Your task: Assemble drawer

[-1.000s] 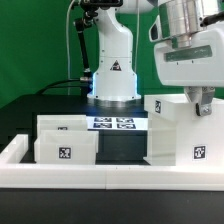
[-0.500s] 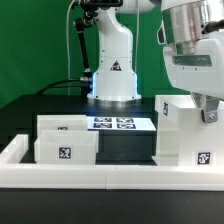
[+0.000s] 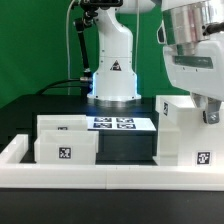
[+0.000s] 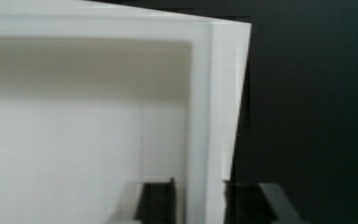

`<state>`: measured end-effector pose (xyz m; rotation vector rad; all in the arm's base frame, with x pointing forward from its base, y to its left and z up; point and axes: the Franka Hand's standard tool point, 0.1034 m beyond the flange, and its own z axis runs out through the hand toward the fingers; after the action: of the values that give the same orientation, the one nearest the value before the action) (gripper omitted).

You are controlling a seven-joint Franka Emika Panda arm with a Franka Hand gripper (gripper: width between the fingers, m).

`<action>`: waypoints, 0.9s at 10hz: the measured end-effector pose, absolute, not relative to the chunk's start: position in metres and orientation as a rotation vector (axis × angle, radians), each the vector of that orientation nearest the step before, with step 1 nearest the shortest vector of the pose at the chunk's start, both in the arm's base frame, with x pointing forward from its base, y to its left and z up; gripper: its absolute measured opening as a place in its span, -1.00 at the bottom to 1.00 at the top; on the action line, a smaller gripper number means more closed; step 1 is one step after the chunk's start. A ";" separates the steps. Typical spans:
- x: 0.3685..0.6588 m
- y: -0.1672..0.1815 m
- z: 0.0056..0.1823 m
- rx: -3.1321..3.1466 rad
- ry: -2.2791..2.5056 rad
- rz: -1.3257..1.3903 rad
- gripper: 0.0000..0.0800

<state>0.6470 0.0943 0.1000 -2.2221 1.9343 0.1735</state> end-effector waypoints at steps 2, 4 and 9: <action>0.647 0.094 0.100 -2.227 1.928 0.173 0.22; 0.648 0.093 0.101 -2.249 1.901 0.167 0.49; 0.646 0.079 0.135 -2.492 1.509 0.107 0.62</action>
Offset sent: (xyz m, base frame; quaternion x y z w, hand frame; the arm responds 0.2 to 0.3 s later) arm 0.0008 -0.0012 0.0057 0.0011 -0.0092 -0.0036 1.0000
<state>0.6457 0.0795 0.1353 -2.4915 1.5088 0.1071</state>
